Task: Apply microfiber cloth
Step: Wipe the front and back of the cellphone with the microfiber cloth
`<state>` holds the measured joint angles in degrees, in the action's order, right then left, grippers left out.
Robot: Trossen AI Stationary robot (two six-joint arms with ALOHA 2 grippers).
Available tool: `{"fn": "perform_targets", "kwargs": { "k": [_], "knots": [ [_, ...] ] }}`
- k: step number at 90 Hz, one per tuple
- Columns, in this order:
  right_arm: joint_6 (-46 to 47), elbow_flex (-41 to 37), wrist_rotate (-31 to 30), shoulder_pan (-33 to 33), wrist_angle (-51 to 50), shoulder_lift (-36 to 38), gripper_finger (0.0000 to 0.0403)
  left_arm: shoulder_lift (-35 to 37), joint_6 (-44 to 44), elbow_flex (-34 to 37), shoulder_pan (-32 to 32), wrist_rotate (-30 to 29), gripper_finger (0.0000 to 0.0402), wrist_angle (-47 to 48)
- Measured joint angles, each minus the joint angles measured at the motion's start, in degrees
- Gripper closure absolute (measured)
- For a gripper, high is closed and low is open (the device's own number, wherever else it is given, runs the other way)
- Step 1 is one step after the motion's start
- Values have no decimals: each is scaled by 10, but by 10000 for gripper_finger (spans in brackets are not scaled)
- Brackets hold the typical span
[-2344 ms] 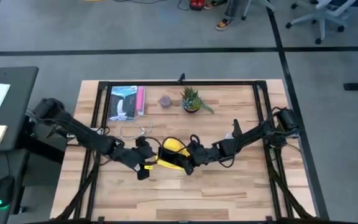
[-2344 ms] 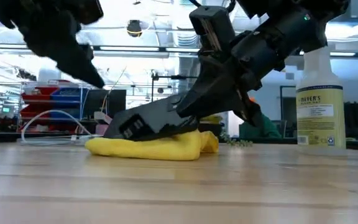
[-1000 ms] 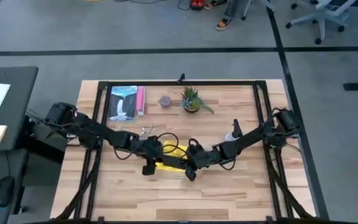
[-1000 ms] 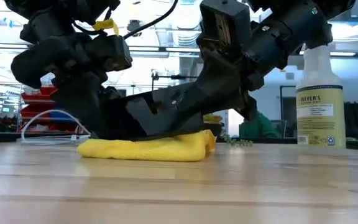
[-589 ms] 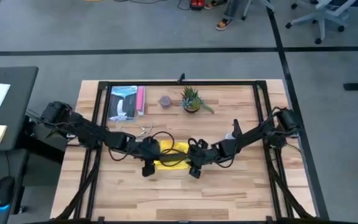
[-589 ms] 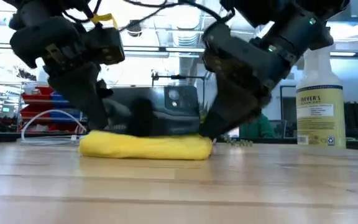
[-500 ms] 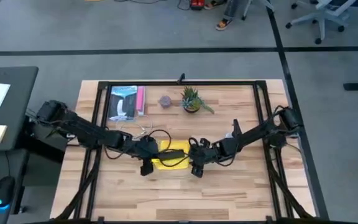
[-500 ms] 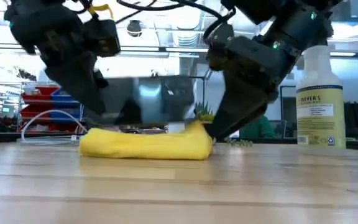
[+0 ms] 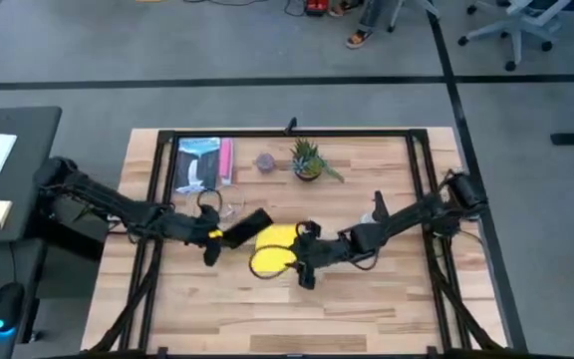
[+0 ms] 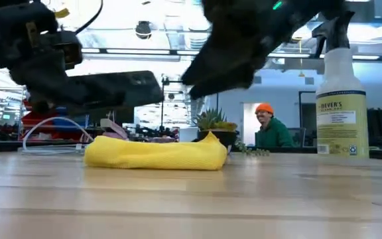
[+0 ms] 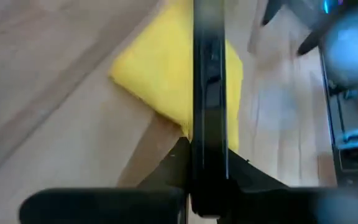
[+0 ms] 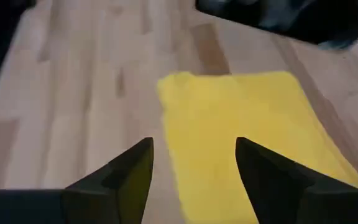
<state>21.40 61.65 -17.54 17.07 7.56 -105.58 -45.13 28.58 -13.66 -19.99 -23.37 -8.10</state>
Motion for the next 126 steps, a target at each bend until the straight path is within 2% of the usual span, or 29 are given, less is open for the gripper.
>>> {"fn": "perform_targets", "kwargs": {
  "k": [10,27,43,57,68,75,82,85,99,105,111,121,126],
  "knots": [
    [-28,2,6,-19,60,-40,182,58,0,15,-6,-11,391,-2],
    [-69,48,37,-54,60,-100,171,101,-9,17,-8,-15,388,38],
    [-98,98,58,-72,-20,-139,143,103,-9,17,-8,-18,387,55],
    [-131,114,79,-66,-51,-175,149,103,-4,17,-8,-20,388,63],
    [-115,115,56,-48,-41,-194,200,103,-3,17,-8,-21,388,62],
    [-96,115,46,-36,-41,-193,269,103,1,17,-8,-21,388,61],
    [-84,114,34,-24,-48,-184,354,103,5,17,-8,-21,388,61],
    [-82,113,27,-19,-55,-178,377,103,7,17,-8,-22,388,61],
    [-66,107,-47,0,-80,-128,389,103,22,17,-8,-22,388,61],
    [-75,107,-107,7,-69,-88,396,102,25,17,-8,-22,388,59],
    [-93,111,-191,13,-44,-46,397,102,27,17,-8,-22,388,54],
    [-123,110,-378,26,17,-7,399,100,32,17,-8,-22,388,36],
    [-166,109,-430,29,67,0,400,94,33,17,-8,-22,388,16]
  ]
}}
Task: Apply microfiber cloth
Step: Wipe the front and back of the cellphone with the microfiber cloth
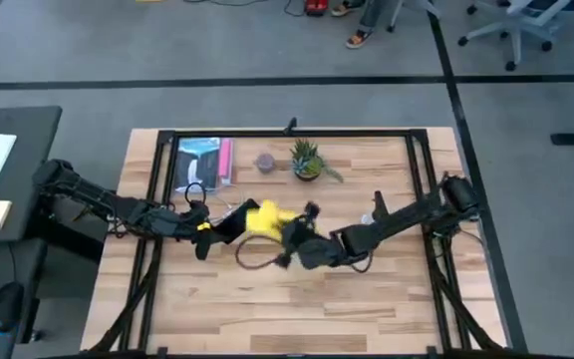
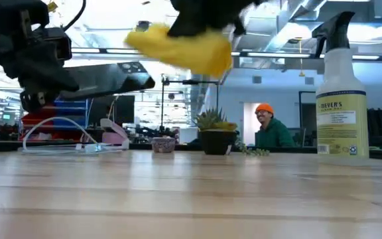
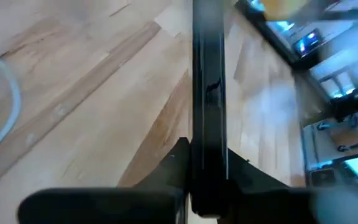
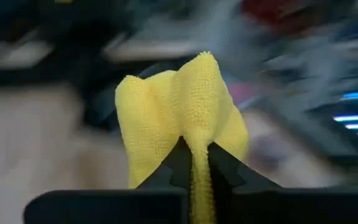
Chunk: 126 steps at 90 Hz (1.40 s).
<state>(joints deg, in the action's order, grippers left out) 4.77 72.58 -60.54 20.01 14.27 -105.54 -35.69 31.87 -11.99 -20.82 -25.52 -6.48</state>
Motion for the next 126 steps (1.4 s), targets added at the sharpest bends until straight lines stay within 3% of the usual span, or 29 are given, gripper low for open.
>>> {"fn": "perform_targets", "kwargs": {
  "k": [15,34,64,91,101,116,126],
  "knots": [
    [-108,2,28,-12,141,-21,401,-32,-2,0,0,-3,388,-85],
    [-115,66,54,-34,153,-112,402,-88,-22,0,0,-23,388,-204],
    [-149,214,68,-36,31,-206,402,-148,-42,-3,-1,-28,388,-280],
    [-138,218,-67,-33,-49,-187,403,-149,-47,-2,-20,-38,388,-281],
    [-135,218,-50,-31,-51,-185,403,-149,-55,-2,-21,-45,388,-281],
    [-79,219,48,-28,-67,-183,403,-149,-84,-2,-22,-47,388,-317],
    [-65,219,52,-25,-102,-182,403,-150,-93,-2,-21,-49,388,-323]
  ]
}}
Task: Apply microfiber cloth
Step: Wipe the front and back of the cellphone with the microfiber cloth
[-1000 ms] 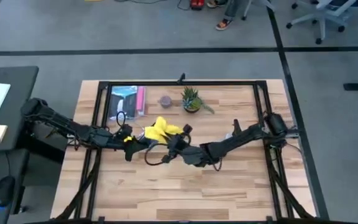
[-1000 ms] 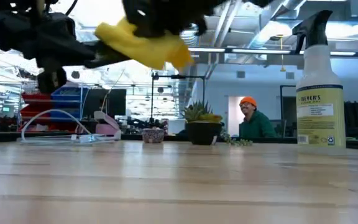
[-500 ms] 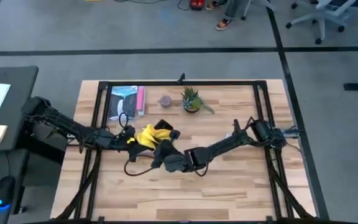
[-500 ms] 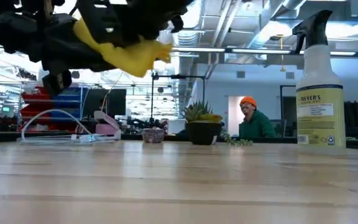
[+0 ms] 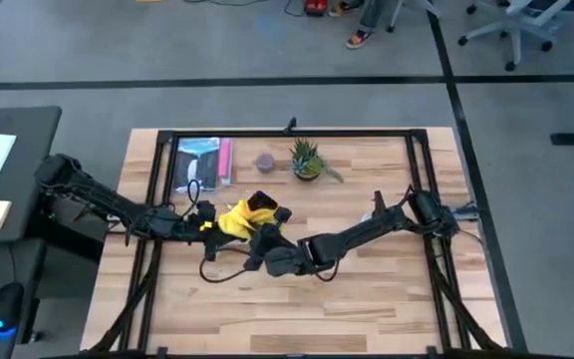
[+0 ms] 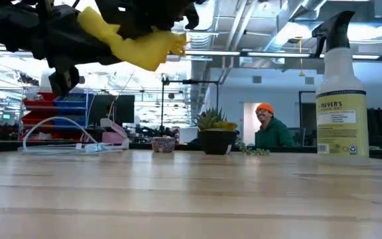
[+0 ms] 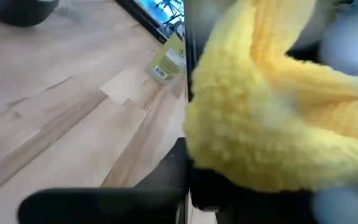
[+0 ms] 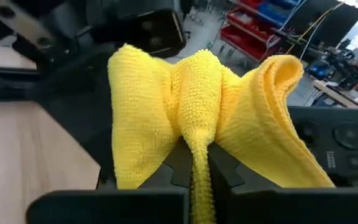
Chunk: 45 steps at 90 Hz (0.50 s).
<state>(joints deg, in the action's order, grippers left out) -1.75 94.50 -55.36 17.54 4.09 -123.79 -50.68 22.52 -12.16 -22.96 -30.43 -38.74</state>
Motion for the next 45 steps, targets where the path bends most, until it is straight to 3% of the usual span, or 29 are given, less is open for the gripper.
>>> {"fn": "perform_targets", "kwargs": {
  "k": [21,36,45],
  "knots": [
    [-6,-2,-119,20,-120,10,403,0,0,0,-4,-12,388,0],
    [106,-2,-179,20,-274,49,403,1,0,-1,-6,-6,388,-5],
    [170,-3,-184,19,-325,69,403,1,0,-1,-7,-1,388,-6]
  ]
}}
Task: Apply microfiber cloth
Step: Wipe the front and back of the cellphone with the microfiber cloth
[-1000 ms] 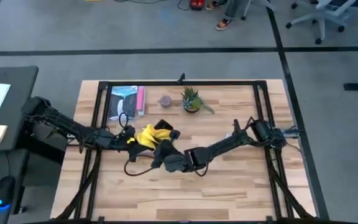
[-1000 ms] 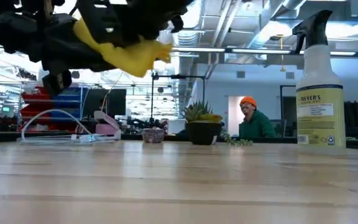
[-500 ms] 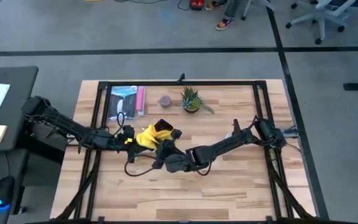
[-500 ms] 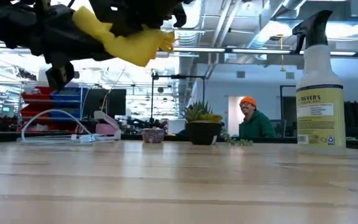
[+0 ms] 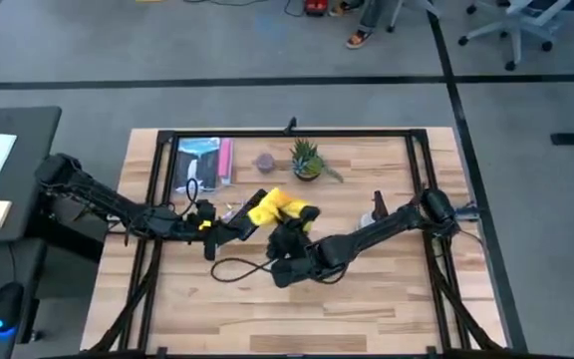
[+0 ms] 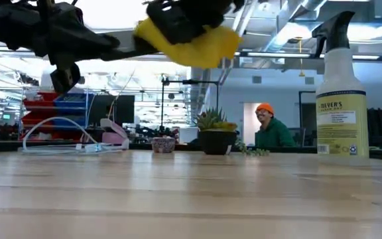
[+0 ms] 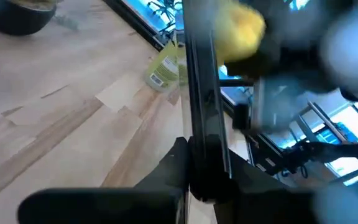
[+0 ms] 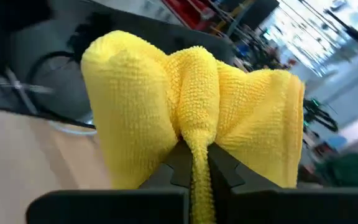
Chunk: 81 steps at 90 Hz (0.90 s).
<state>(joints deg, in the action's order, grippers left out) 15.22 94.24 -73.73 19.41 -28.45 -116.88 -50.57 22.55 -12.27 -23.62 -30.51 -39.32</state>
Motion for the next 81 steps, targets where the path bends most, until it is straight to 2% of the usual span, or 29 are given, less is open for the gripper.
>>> {"fn": "perform_targets", "kwargs": {
  "k": [9,21,37,50,58,72,81],
  "knots": [
    [12,0,6,2,16,4,403,0,0,0,-1,4,388,-2],
    [3,1,66,4,82,-8,403,0,-3,0,-1,5,388,1],
    [-98,1,147,9,202,-34,400,0,-7,-1,-1,3,388,6],
    [-170,0,193,14,245,-35,399,0,-8,-1,-1,6,388,2],
    [-171,0,169,11,243,-35,398,0,-7,-1,-1,1,388,3],
    [-172,0,9,11,243,-34,398,0,-5,-1,-2,-6,388,7],
    [-172,0,13,10,242,-34,398,0,-5,-1,-2,-5,388,10]
  ]
}}
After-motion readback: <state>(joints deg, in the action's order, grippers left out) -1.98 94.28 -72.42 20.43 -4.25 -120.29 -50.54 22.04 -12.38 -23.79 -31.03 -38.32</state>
